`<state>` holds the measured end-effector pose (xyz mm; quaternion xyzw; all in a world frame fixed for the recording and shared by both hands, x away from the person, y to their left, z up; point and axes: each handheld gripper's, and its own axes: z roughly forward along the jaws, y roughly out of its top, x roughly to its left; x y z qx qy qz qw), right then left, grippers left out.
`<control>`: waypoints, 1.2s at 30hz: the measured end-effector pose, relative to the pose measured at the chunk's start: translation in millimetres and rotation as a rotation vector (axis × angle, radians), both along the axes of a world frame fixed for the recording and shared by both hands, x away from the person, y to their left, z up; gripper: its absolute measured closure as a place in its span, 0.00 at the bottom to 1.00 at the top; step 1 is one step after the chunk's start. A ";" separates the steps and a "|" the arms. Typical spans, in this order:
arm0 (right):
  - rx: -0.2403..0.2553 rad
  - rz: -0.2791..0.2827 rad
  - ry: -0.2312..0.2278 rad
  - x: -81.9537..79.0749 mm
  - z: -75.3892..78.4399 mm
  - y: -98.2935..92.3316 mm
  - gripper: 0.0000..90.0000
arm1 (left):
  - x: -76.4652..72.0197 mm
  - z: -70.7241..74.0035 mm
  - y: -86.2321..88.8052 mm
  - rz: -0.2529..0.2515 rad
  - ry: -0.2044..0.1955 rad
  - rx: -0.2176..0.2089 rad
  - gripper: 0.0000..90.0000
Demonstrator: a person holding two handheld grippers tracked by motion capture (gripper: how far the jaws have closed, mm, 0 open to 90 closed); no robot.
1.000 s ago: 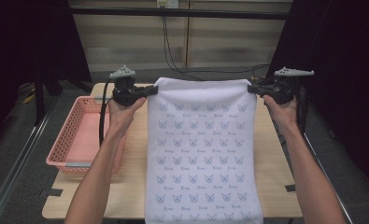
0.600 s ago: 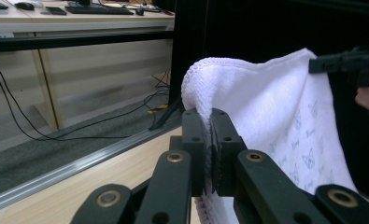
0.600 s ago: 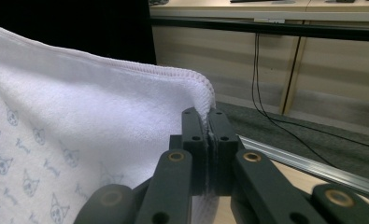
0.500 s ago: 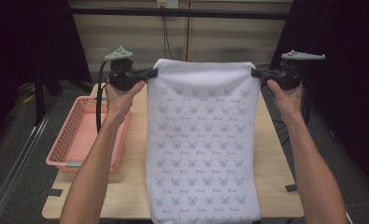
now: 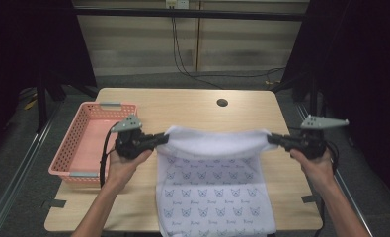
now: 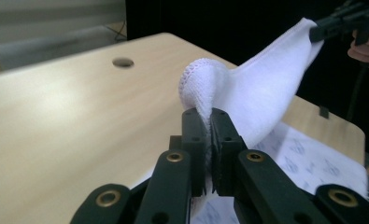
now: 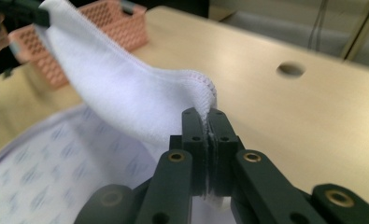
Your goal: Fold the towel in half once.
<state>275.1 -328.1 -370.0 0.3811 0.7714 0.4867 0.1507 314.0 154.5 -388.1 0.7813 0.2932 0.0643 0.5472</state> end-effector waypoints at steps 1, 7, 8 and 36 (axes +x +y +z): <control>-0.006 0.009 0.022 -9.1 -7.1 0.5 0.98 | -6.9 -6.9 0.8 -0.016 0.014 0.001 0.96; -0.029 0.054 0.135 -58.7 -46.0 1.2 0.97 | -48.3 -43.1 1.5 -0.078 0.122 0.061 0.96; -0.034 0.061 0.159 -65.8 -52.9 2.3 0.97 | -54.0 -50.2 -0.3 -0.083 0.141 0.079 0.96; -0.181 -0.004 0.338 -31.2 -122.1 15.9 0.97 | -6.9 -104.7 -24.0 -0.017 0.274 0.341 0.96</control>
